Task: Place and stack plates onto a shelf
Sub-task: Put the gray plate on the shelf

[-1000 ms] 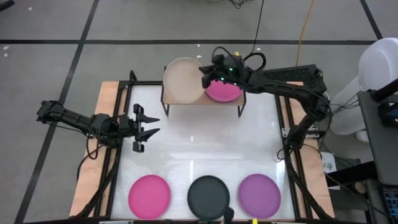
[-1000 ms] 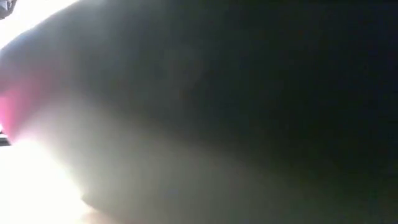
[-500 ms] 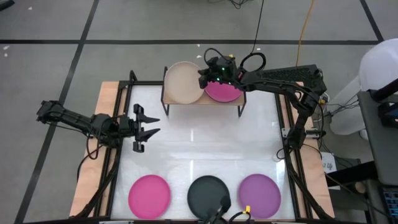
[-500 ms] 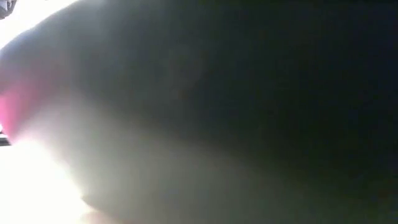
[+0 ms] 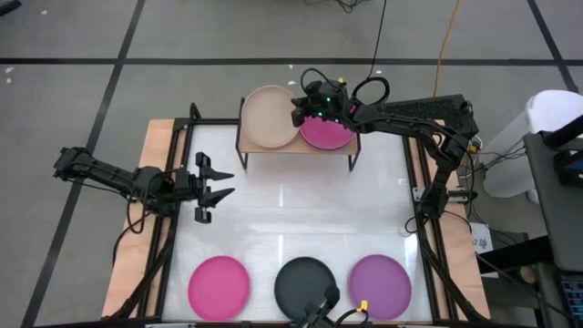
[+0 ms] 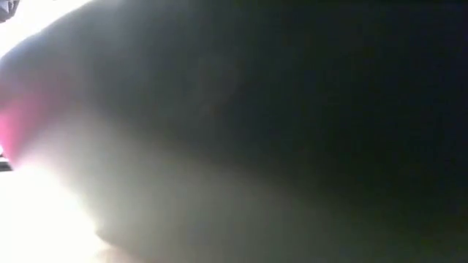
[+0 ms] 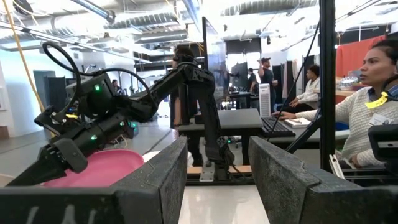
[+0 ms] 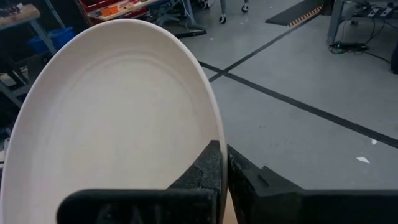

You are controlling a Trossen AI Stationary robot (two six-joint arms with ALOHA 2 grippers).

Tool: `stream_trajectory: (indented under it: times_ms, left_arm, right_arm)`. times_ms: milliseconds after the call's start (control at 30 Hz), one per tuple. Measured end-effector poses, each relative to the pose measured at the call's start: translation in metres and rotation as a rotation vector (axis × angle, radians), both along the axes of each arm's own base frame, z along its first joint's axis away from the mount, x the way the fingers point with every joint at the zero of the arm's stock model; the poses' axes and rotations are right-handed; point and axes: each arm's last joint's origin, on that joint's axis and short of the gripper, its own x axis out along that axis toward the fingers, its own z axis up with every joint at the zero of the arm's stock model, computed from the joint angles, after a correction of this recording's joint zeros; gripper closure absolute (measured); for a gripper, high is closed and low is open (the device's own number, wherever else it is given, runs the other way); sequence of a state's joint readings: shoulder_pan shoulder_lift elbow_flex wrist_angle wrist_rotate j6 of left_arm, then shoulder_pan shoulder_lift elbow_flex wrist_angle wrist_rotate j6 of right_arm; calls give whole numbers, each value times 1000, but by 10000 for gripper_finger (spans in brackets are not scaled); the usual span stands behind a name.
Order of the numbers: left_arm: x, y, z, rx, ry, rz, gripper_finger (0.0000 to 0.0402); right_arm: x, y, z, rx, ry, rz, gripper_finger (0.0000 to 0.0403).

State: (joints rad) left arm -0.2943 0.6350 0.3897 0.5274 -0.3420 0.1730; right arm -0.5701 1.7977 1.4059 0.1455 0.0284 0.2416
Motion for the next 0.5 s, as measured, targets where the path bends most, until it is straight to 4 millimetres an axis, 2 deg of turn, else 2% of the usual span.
stream_trajectory:
  times_ms: [233, 500]
  left_arm:
    - [0, 0, 0, 0, 0, 0, 225]
    - [0, 0, 0, 0, 1, 0, 225]
  right_arm:
    - [0, 0, 0, -22, 16, 3, 393]
    - [-1, -1, 0, -45, 32, -10, 345]
